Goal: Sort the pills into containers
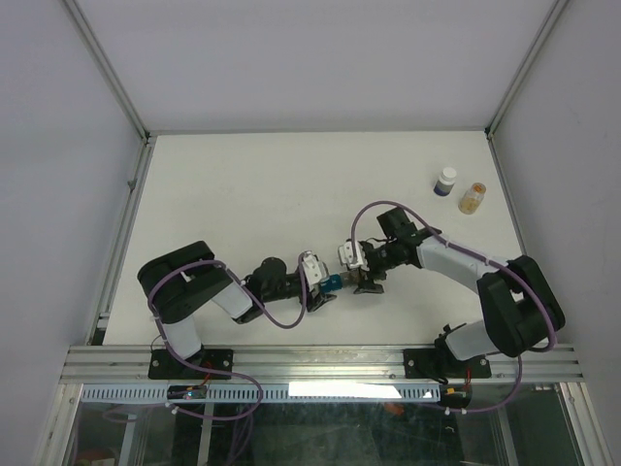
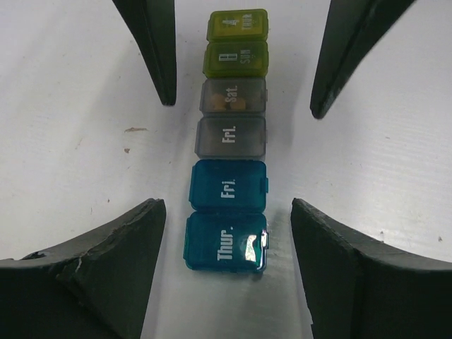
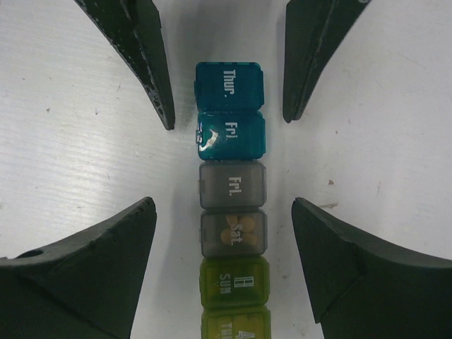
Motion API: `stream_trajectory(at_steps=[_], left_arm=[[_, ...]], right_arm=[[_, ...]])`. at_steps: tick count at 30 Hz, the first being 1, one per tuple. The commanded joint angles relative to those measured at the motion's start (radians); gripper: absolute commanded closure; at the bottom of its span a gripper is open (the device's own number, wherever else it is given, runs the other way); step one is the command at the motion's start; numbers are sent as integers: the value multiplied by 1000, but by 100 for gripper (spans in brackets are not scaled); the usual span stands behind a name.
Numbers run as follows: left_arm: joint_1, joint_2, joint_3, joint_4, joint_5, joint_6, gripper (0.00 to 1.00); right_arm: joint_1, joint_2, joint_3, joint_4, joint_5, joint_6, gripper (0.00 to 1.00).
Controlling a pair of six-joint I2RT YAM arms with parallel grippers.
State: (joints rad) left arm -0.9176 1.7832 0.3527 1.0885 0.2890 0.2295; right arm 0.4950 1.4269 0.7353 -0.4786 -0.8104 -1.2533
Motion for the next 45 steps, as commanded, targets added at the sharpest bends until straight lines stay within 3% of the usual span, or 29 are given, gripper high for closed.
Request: stream_trajectory(at_steps=[1,12,24,28,37,45], left_arm=[[-12,9,46,12,12,35,30],[-13,20,74,-59,36,50,44],[-13,35,76,-30,57,31,52],[-13,35,75,-23,61,23,62],[-13,34,74,2,72,4,71],[-13,33,65,42,82,-18,71]], right_arm=[[36,12,-17,120,24,23,20],[67,47,-25,171,79,53,31],[90,64,-16,172,111,65,40],[96,59,-11,168,109,68,41],[101,56,8,134,83,65,51],[100,52,17,130,68,94,43]])
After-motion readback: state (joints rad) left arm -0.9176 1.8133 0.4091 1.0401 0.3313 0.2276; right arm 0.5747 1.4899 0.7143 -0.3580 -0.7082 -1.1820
